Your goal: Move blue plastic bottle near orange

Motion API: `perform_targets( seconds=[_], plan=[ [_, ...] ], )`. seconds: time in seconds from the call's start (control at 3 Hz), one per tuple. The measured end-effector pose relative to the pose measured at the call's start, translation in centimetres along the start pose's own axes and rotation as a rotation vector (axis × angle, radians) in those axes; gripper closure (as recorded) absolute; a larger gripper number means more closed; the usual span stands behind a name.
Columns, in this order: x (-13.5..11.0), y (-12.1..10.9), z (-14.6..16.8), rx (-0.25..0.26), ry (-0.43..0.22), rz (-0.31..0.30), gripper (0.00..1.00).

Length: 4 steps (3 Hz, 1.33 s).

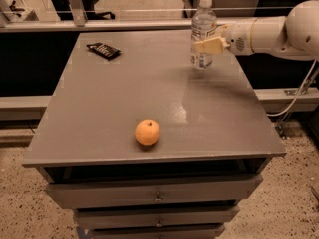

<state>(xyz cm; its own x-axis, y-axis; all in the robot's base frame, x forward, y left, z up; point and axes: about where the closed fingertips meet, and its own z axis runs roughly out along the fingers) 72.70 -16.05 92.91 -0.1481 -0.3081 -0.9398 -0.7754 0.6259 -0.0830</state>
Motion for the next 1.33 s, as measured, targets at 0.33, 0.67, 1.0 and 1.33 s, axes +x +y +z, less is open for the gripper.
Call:
perform_targets(
  seconds=[0.33,0.67,1.0,1.33],
  plan=[
    [-2.8,4.4,-4.5,-0.07,-0.041,-0.029,1.0],
    [-2.8,4.4,-4.5,-0.07,-0.041,-0.029,1.0],
    [-2.0,7.7,-4.4,-0.15,-0.038,-0.029,1.0],
    [-0.7,12.4,-4.8,-0.238,-0.042,-0.029,1.0]
  ],
)
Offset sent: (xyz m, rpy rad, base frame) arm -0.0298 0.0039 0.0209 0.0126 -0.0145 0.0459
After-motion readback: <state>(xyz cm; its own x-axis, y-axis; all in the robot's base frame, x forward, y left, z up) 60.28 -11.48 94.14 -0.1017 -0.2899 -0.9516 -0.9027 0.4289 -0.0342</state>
